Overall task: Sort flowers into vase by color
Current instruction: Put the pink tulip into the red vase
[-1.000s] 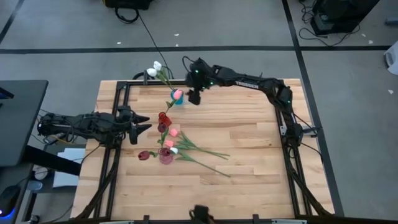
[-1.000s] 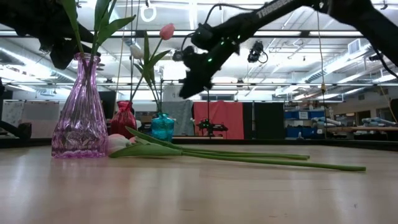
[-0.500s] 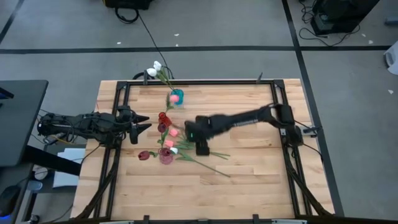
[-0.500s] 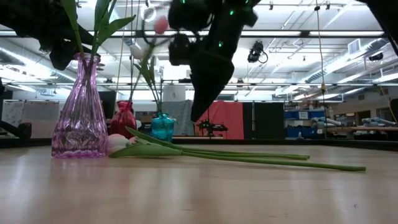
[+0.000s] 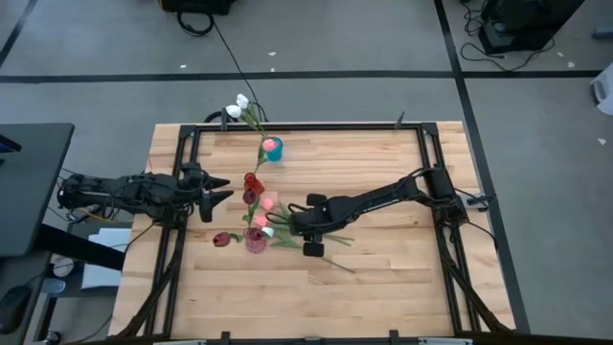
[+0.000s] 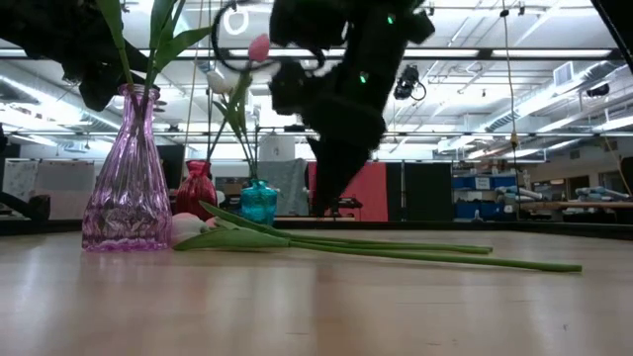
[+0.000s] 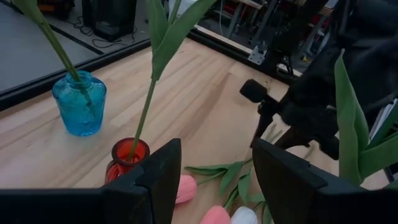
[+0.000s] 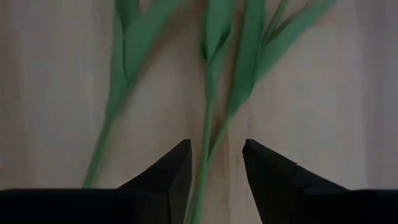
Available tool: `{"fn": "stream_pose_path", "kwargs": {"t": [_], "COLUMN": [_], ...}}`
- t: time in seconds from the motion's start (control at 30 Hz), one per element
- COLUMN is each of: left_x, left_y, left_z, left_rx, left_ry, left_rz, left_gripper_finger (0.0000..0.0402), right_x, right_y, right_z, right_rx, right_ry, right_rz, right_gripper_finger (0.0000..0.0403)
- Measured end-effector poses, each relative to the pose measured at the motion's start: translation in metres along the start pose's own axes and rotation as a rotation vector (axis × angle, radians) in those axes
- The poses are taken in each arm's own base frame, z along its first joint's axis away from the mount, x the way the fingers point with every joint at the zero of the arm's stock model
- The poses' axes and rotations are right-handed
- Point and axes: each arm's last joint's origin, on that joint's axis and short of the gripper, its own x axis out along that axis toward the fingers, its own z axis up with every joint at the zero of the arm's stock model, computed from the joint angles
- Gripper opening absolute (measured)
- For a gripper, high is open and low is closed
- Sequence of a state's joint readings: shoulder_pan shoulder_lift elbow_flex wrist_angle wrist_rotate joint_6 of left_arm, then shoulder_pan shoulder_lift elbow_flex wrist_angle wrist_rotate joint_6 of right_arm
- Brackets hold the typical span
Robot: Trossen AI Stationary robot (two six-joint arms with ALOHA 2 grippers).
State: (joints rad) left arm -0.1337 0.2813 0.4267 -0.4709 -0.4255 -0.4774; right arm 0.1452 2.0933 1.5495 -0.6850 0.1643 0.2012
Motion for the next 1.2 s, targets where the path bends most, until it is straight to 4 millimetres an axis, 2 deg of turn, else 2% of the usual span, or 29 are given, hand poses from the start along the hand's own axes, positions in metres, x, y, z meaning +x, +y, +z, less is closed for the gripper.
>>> {"fn": "stream_pose_path", "kwargs": {"t": [0.23, 0.5, 0.9, 1.07, 1.2], "left_x": [0.000, 0.000, 0.000, 0.000, 0.000], "left_y": [0.000, 0.001, 0.001, 0.002, 0.003], "left_z": [-0.001, -0.003, -0.003, -0.003, -0.006], "left_rx": [0.007, 0.010, 0.011, -0.002, -0.017], "left_ry": [0.007, 0.026, 0.027, 0.029, 0.053], "left_rz": [0.004, 0.013, 0.014, 0.015, 0.029], "left_gripper_finger": [0.0203, 0.0204, 0.0204, 0.0204, 0.0204], "right_x": [0.016, 0.025, 0.026, 0.014, -0.012], "right_y": [-0.001, -0.007, -0.014, -0.025, -0.043], "right_z": [-0.014, -0.021, -0.022, -0.025, -0.023], "right_rx": [0.006, 0.022, 0.033, 0.026, 0.032], "right_ry": [0.017, 0.015, 0.032, 0.089, 0.075], "right_rz": [0.003, -0.006, 0.015, 0.064, 0.059], "right_gripper_finger": [0.0152, 0.0140, 0.0010, 0.0018, 0.0012]}}
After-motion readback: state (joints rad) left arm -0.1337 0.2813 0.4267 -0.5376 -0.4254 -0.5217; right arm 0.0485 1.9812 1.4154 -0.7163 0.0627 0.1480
